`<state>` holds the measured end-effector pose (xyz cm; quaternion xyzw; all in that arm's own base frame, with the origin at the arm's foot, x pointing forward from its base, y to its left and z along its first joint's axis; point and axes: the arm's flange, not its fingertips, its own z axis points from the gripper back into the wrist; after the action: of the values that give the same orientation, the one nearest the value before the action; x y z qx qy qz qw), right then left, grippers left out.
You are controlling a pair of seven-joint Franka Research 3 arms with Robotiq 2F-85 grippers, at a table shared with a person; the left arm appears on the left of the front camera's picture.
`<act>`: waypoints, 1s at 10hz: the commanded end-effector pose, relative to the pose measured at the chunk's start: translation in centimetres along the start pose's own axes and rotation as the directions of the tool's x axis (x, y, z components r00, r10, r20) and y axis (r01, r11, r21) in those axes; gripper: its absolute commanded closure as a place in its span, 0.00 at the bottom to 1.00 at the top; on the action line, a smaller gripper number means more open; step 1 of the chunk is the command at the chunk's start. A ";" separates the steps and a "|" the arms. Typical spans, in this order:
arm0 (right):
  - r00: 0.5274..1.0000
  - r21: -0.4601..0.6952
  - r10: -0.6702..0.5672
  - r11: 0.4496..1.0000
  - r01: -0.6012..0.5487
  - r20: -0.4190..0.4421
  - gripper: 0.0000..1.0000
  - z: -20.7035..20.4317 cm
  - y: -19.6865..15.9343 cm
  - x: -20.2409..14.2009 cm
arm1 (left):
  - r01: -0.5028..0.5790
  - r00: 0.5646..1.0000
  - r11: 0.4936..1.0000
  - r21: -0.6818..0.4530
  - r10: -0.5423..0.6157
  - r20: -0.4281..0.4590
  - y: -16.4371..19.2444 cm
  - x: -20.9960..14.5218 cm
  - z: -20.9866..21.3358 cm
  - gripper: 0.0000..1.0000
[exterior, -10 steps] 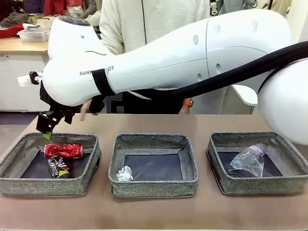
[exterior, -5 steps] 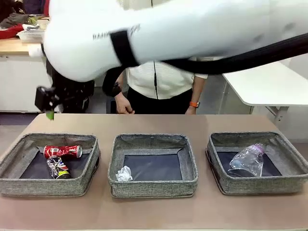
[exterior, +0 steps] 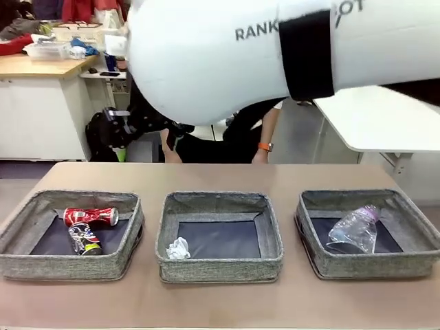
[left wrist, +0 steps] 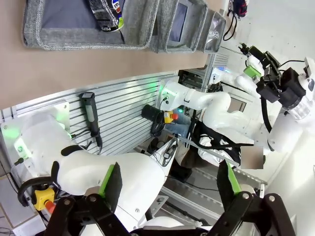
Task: Sort the waste into the appropriate baskets.
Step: Place the picked waste into the Fabric basket indicated by the person.
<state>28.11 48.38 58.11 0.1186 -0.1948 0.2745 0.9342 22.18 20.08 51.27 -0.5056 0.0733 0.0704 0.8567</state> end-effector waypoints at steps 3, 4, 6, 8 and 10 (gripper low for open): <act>0.997 0.039 0.071 0.997 -0.071 -0.012 0.00 -1.0 1.0 2.5 | 0.006 1.000 1.000 -0.004 -0.006 -0.007 0.0 -0.2 -0.1 0.00; 0.999 0.036 0.043 0.998 -0.042 -0.015 0.00 -1.2 1.1 1.5 | 0.000 1.000 1.000 0.000 0.000 0.000 0.0 0.0 0.0 0.00; 0.999 0.017 -0.044 0.999 0.044 0.004 0.00 1.3 -1.0 -0.2 | 0.114 0.977 0.981 -0.156 -0.139 -0.163 -0.5 0.5 -3.1 0.00; 0.957 0.083 -0.242 0.969 0.231 0.159 0.00 5.9 -3.4 -2.6 | 0.197 0.878 0.954 -0.226 -0.274 -0.393 -4.3 4.8 -6.0 0.00; 0.868 0.227 -0.437 0.893 0.388 0.235 0.00 9.6 -7.1 -7.5 | 0.229 0.731 0.936 -0.266 -0.346 -0.587 -7.6 7.1 -8.8 0.00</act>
<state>25.87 39.95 64.91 0.2373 -0.2447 0.1159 0.9329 29.32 5.78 49.04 -0.5789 0.2199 -0.1783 0.7647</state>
